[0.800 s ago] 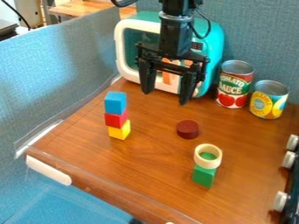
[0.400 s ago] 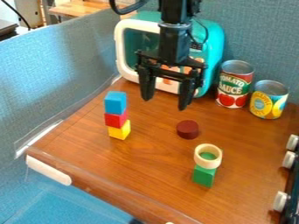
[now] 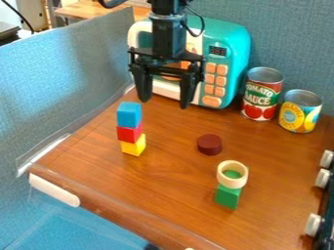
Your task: Put the blue cube on top of the ring
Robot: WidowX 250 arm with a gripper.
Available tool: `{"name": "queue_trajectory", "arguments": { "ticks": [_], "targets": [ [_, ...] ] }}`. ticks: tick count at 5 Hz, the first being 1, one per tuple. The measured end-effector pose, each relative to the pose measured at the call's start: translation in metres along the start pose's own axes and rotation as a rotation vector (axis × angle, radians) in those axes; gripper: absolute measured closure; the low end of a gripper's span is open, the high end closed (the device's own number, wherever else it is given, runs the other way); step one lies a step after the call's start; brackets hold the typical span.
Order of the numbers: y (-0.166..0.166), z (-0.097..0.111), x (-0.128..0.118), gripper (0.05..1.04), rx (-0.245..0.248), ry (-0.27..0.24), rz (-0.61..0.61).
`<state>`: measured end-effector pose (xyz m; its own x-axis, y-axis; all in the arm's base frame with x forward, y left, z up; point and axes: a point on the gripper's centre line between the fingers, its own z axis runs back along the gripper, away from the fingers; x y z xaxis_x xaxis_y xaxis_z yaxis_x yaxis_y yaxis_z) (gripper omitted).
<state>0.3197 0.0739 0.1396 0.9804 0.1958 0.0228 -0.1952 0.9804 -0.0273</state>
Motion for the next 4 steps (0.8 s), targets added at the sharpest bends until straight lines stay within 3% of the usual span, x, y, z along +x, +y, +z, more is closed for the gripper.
{"name": "queue_trajectory", "arguments": {
  "ticks": [1, 3, 4],
  "targets": [
    [0.025, 0.009, 0.005, 0.083, 0.007, -0.031, 0.063],
    [0.055, -0.003, 0.012, 0.083, 0.049, 0.018, 0.139],
    [0.059, -0.009, 0.018, 0.083, 0.021, -0.013, 0.155]
  ]
}}
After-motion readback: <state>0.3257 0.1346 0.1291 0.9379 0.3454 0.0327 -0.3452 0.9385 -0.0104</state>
